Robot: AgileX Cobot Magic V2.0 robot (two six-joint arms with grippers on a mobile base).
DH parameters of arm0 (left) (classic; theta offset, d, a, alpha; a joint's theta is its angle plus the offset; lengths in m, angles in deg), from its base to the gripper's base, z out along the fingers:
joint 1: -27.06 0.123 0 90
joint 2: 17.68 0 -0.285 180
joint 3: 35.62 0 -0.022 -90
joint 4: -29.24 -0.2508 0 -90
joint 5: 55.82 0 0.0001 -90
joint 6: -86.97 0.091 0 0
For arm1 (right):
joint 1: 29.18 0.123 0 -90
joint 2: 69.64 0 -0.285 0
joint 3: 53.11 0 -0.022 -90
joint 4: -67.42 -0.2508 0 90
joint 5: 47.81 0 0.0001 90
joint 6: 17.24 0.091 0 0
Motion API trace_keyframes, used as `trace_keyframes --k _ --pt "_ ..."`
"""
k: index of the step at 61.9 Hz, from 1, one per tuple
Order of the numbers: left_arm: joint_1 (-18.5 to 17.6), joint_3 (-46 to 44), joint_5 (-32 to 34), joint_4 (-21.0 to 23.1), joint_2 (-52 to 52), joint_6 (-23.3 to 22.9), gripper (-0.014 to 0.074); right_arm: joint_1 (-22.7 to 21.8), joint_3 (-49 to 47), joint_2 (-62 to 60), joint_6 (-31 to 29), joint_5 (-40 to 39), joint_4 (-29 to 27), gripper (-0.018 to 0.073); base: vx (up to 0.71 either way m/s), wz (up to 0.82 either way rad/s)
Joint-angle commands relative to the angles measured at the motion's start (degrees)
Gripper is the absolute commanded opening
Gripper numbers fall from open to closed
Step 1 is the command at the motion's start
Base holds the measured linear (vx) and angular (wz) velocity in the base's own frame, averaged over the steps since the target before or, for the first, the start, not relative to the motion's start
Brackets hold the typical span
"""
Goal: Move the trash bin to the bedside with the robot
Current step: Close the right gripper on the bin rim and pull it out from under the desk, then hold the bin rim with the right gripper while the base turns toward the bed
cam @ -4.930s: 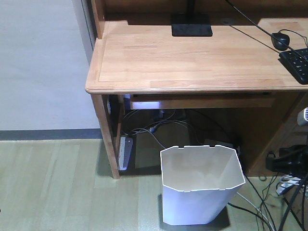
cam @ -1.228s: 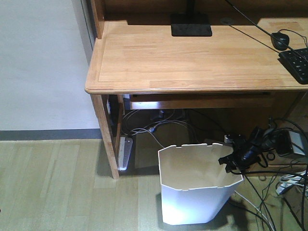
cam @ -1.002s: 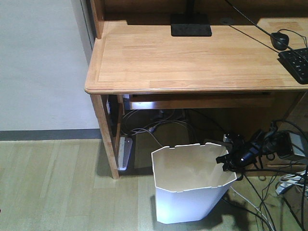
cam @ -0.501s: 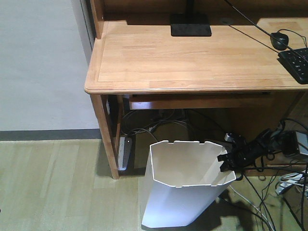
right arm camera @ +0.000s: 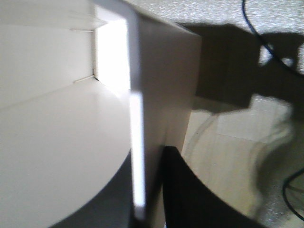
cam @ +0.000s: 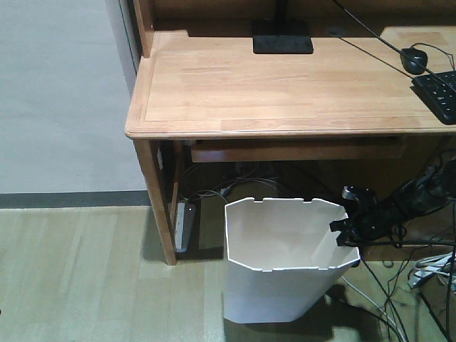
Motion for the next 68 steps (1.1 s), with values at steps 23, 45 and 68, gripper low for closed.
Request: trace_keyframes --k 23,45,68 --pt "-0.3 1.6 4.2 0.2 0.5 -0.5 -0.0006 -0.1 23.7 -23.5 -13.9 4.1 -16.4 -0.0006 0.00 0.00" --pt "-0.3 1.6 4.2 0.2 0.5 -0.5 -0.0006 0.0 37.9 -36.8 -18.2 4.6 -21.8 -0.0006 0.00 0.00" --pt "-0.3 1.6 4.2 0.2 0.5 -0.5 -0.0006 2.0 46.1 -48.1 -19.3 6.6 -21.6 -0.0006 0.00 0.00"
